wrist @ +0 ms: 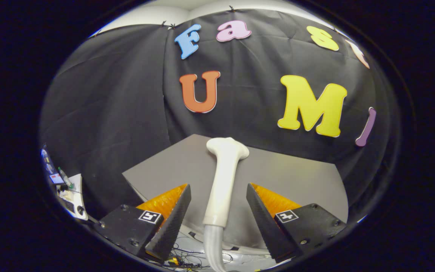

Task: Iron the clothes twice with a garment steamer, once on the left side and once on the right side.

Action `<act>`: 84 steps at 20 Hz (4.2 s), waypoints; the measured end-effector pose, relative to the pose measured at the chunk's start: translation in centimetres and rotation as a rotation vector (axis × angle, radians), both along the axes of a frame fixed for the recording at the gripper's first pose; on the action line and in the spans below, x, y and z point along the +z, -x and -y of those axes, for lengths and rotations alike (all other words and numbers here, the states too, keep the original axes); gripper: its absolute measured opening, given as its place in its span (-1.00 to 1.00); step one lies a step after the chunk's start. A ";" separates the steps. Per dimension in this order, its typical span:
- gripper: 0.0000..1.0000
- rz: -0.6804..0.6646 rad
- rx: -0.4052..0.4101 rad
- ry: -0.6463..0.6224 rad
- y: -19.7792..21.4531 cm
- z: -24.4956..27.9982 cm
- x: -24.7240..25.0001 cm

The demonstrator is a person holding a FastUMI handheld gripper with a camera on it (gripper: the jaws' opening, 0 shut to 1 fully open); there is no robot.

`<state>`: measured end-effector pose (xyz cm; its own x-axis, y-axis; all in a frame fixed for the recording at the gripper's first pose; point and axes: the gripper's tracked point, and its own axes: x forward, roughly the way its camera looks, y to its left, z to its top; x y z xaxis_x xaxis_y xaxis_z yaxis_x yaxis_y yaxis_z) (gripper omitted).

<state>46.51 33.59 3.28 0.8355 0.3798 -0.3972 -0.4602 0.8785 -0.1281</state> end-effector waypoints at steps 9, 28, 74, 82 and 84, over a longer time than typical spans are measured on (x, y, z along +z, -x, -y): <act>0.79 -0.082 0.000 0.003 -2.9 -1.6 -2.6; -0.23 -0.045 -0.073 -0.156 3.3 3.2 1.9; -0.23 0.397 -0.578 -0.137 11.6 45.4 20.0; -0.23 0.316 -0.616 -0.115 11.8 47.1 15.1; -0.23 0.305 -0.621 -0.106 12.0 47.3 14.0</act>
